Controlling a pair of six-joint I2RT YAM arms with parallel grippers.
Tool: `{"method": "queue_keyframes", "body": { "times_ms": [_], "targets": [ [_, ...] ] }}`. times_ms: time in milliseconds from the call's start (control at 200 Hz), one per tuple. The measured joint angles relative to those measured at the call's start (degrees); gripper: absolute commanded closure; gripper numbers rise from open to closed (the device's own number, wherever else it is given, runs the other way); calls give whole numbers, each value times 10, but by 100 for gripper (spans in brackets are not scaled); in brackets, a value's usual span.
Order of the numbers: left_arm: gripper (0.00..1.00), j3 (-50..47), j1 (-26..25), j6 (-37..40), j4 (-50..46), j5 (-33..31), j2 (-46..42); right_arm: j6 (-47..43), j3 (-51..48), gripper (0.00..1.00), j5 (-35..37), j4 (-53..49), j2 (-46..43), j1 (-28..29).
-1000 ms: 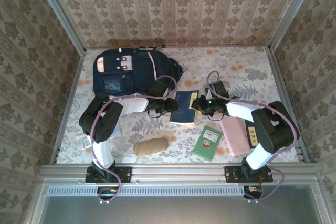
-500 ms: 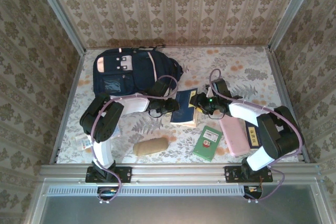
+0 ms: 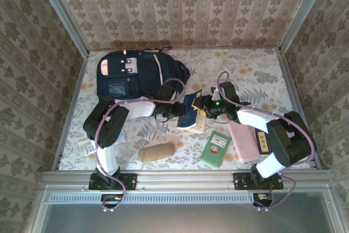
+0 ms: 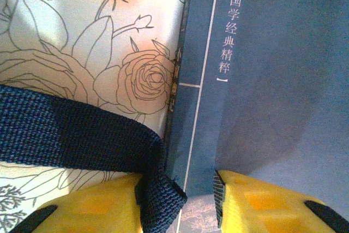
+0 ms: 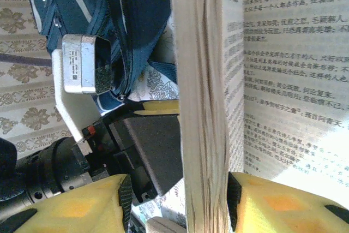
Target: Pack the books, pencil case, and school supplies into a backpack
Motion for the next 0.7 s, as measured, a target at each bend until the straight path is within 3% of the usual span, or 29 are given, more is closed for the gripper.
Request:
{"method": "queue_keyframes", "body": {
  "times_ms": [225, 405, 550, 630, 700],
  "targets": [
    [61, 0, 0, 2, 2, 0, 0, -1, 0, 49, -1, 3, 5, 0],
    [61, 0, -1, 2, 4, 0, 0, -11, -1, 56, 2, 3, 41, 0],
    [61, -6, -2, 2, 12, 0, -3, -17, -5, 75, 10, 2, 65, 0],
    [61, -13, -2, 2, 19, 0, -9, -28, -7, 91, 16, -2, 65, 0],
    [60, -21, -2, 2, 27, 0, -15, -35, -7, 97, 22, -9, 62, 0]
  ]
}}
